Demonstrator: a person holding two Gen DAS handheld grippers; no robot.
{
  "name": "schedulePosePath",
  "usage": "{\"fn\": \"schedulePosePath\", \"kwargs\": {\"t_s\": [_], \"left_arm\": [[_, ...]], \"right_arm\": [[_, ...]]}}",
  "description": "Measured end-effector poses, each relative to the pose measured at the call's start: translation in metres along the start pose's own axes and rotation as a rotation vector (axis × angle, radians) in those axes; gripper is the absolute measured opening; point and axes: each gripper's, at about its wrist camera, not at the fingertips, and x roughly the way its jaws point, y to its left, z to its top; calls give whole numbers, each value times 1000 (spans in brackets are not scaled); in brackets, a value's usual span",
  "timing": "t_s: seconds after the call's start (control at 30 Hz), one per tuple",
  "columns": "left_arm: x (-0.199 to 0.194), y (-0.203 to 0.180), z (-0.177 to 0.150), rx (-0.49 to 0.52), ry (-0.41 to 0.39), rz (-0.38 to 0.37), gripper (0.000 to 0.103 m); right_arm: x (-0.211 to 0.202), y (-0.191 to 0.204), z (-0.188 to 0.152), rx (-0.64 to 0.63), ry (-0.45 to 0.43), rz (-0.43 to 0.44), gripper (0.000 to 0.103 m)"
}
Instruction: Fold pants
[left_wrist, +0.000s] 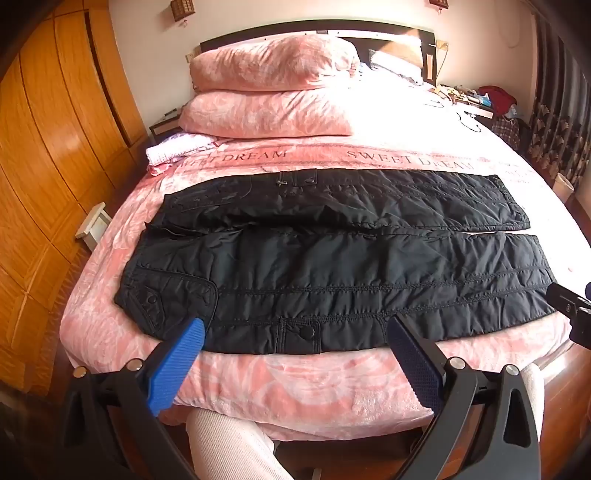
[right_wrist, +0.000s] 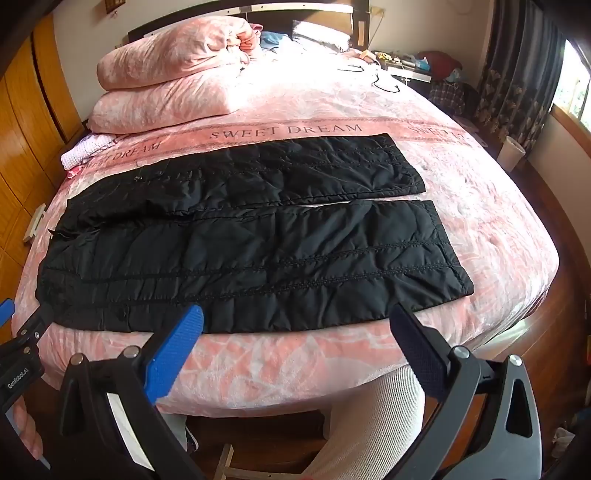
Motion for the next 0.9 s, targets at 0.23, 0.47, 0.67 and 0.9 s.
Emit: {"fn": "schedulePosePath", "kwargs": {"t_s": [0.23,0.47,0.67,0.9], "left_arm": [[0,0,0,1,-2,2,100],[2,5,0,-2,7,1,100],[3,4,-1,-2,7,4,100],[5,3,-1,-1,8,5,100]], "right_arm": [[1,0,1,1,3,1,101],[4,0,0,3,8,0,101],[4,0,0,6,8,2,101],[5,-2,-1,6,10,5,101]]}}
